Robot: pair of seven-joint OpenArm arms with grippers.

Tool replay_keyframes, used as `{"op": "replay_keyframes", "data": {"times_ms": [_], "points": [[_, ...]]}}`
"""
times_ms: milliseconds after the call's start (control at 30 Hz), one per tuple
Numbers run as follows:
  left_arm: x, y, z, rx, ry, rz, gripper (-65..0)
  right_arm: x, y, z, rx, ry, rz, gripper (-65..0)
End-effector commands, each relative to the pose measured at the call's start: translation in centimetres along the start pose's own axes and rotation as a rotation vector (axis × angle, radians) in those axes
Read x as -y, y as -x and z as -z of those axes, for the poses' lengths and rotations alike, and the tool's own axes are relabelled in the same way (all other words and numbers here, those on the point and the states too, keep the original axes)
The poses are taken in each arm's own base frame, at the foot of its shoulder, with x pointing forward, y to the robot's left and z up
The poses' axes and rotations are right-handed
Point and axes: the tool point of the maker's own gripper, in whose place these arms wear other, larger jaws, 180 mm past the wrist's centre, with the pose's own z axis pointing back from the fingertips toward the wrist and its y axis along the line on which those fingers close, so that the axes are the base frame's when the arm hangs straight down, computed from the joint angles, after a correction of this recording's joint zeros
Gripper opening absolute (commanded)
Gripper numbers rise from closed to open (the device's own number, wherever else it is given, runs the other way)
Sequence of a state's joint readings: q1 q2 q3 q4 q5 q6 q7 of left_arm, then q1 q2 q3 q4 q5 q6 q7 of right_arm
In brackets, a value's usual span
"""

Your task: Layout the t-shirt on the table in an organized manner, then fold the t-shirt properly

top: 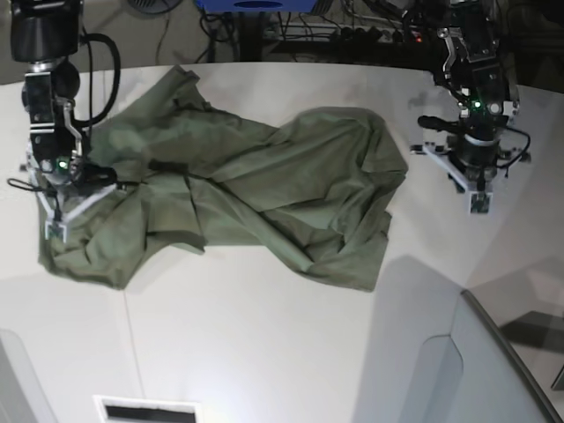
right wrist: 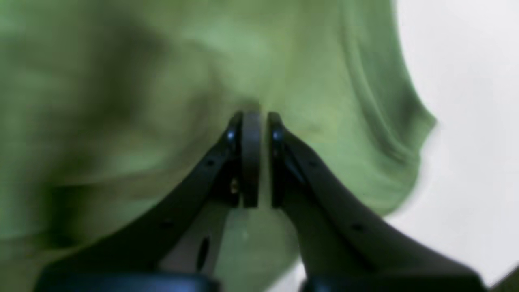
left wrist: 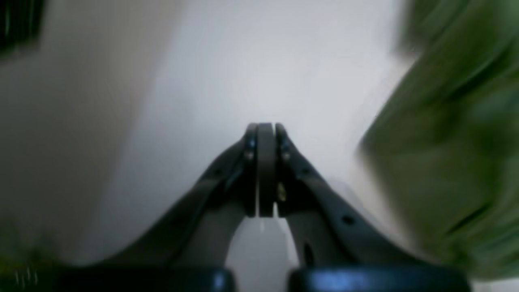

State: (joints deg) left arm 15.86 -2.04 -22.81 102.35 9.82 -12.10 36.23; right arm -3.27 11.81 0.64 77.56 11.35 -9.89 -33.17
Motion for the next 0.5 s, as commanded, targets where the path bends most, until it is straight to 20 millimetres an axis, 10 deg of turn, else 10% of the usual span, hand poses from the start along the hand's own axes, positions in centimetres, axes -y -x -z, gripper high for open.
{"op": "replay_keyframes", "data": {"times_ms": [0,167,467], "points": [[-0.4,-0.4,-0.3,0.013,-0.016,0.004,-65.0,0.2,-2.8,-1.0,0.091,-0.012,-0.020,-57.0],[-0.5,0.5,-0.2,-0.008,-0.017,-0.005,-65.0,-5.4,-3.3,-4.4,0.126,-0.235,-0.067,-35.4],[-6.5,3.1,-1.2,-0.060,-0.158,-0.068,-65.0,-11.0,0.2,-4.8,-0.019,-0.408,0.053,-33.2]]}}
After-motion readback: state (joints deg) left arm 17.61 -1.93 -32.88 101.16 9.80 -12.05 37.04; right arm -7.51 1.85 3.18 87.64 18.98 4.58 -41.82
